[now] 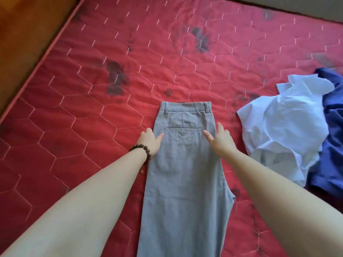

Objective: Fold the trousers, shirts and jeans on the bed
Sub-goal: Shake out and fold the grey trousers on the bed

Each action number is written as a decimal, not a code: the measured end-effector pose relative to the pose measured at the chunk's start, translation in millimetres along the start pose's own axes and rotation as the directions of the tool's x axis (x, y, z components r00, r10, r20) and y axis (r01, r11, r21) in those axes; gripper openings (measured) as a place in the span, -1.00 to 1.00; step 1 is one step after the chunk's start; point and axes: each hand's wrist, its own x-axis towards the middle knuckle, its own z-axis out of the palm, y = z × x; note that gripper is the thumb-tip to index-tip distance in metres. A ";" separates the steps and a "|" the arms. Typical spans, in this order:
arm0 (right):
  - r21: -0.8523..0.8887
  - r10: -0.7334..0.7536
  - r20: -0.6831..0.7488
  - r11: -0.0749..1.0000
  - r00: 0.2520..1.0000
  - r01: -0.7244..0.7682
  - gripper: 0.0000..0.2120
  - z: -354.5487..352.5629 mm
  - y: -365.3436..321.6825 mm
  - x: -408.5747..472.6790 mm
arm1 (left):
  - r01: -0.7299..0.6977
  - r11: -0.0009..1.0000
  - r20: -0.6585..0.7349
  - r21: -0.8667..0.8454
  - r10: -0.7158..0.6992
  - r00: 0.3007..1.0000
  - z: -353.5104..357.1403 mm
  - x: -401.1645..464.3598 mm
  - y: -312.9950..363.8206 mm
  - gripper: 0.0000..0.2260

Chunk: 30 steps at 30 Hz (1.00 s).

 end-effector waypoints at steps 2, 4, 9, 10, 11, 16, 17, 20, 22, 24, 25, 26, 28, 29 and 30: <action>-0.023 0.073 0.009 0.997 0.997 -0.073 -0.35 9.7 0.6 2.2 | 0.043 0.999 -0.038 -0.031 -0.045 0.998 7.0 4.2 0.9 -0.51; 0.032 0.076 -0.014 0.997 0.997 -0.075 -0.44 19.5 2.7 4.3 | 0.068 0.996 -0.067 -0.052 -0.072 0.995 14.5 9.4 2.3 -0.54; 0.202 -0.083 -0.188 0.972 0.979 0.121 -0.64 33.5 9.7 -3.7 | -0.095 0.995 -0.252 -0.044 0.081 0.964 30.4 2.7 1.3 -0.77; 0.212 -0.125 -0.236 0.961 0.964 0.176 -0.67 33.6 10.0 -6.1 | -0.146 0.987 -0.286 -0.068 0.121 0.951 30.4 0.3 1.2 -0.77; 0.218 -0.157 -0.282 0.950 0.947 0.222 -0.71 33.7 10.1 -7.4 | -0.200 0.976 -0.327 -0.082 0.163 0.931 30.1 -1.2 0.8 -0.77; 0.190 -0.087 -0.289 0.971 0.953 0.146 -0.56 43.3 16.8 -1.0 | -0.190 0.981 -0.426 0.027 0.184 0.886 38.7 -0.3 -3.9 -0.67; 0.097 -0.055 -0.287 0.991 0.956 0.087 -0.46 46.6 17.5 0.8 | -0.132 0.985 -0.442 0.109 0.167 0.882 41.1 1.8 -6.6 -0.54; -0.255 -0.197 -0.424 0.963 0.884 0.092 -0.34 56.5 11.2 -2.5 | -0.188 0.915 -0.443 0.357 0.343 0.828 49.9 0.2 -9.9 -0.35; -0.392 -0.425 -0.354 0.876 0.833 0.281 -0.37 70.9 5.1 -11.5 | -0.344 0.791 -0.293 0.506 0.532 0.794 68.8 -8.4 -7.2 -0.38; -0.472 -0.598 -0.160 0.745 0.786 0.471 -0.41 92.4 7.7 -23.7 | -0.439 0.648 -0.100 0.623 0.622 0.776 91.7 -20.3 -10.7 -0.43; -0.502 -0.620 -0.103 0.708 0.778 0.498 -0.43 98.8 13.9 -29.2 | -0.455 0.606 -0.053 0.652 0.635 0.771 97.3 -23.9 -16.5 -0.44; -0.527 -0.606 -0.095 0.704 0.790 0.476 -0.45 99.8 22.3 -32.1 | -0.455 0.594 -0.040 0.663 0.635 0.771 97.6 -25.2 -24.4 -0.43; -0.560 -0.526 -0.161 0.746 0.835 0.361 -0.45 92.6 42.7 -34.0 | -0.418 0.649 -0.080 0.636 0.593 0.801 89.5 -25.1 -45.4 -0.43; -0.559 -0.481 -0.196 0.771 0.855 0.305 -0.45 87.3 53.8 -35.9 | -0.375 0.702 -0.119 0.606 0.546 0.829 83.3 -25.5 -56.0 -0.42; -0.540 -0.431 -0.215 0.800 0.876 0.261 -0.45 82.2 63.0 -38.3 | -0.332 0.758 -0.155 0.562 0.490 0.858 76.9 -27.8 -63.4 -0.42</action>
